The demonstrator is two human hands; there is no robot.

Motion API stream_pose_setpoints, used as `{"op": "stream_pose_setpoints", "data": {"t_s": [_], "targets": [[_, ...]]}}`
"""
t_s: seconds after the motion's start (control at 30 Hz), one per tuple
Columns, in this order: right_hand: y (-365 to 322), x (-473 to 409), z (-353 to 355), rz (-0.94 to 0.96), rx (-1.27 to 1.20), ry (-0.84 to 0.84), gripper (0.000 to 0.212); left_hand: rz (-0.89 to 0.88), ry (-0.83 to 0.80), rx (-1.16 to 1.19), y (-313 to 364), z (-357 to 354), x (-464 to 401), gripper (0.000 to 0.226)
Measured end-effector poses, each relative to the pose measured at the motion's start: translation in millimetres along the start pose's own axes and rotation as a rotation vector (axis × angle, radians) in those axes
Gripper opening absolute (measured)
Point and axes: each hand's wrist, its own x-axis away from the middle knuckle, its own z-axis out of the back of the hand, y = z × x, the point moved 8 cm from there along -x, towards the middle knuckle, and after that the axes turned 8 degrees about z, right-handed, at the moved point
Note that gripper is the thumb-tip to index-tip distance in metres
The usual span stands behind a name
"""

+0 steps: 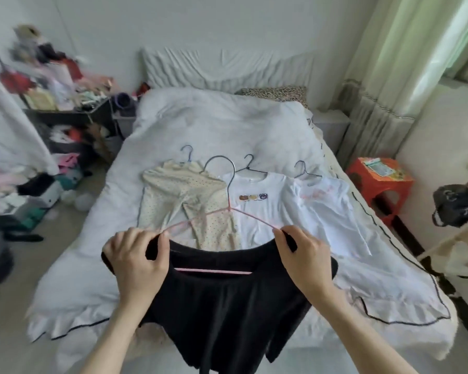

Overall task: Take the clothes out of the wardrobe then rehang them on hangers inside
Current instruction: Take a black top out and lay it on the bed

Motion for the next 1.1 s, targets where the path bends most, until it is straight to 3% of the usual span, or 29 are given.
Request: {"op": "stream_pose_setpoints", "data": {"t_s": [0.33, 0.63, 0.77, 0.87, 1.1], "targets": [[-82, -110, -113, 0.07, -0.303, -0.119, 0.021, 0.046, 0.314, -0.221, -69, 47, -95, 0.034], [-140, -181, -192, 0.136, -0.414, -0.106, 0.025, 0.088, 0.376, -0.316, -136, 43, -158, 0.032], [-165, -203, -232, 0.118, -0.392, -0.085, 0.033, 0.052, 0.371, -0.306, -175, 35, -200, 0.031], [-181, -224, -266, 0.087, -0.347, -0.059, 0.026, 0.0, 0.346, -0.258, -205, 21, -243, 0.029], [-197, -268, -339, -0.099, -0.259, -0.076, 0.028, -0.03, 0.131, -0.151, -272, -41, -338, 0.033]]}}
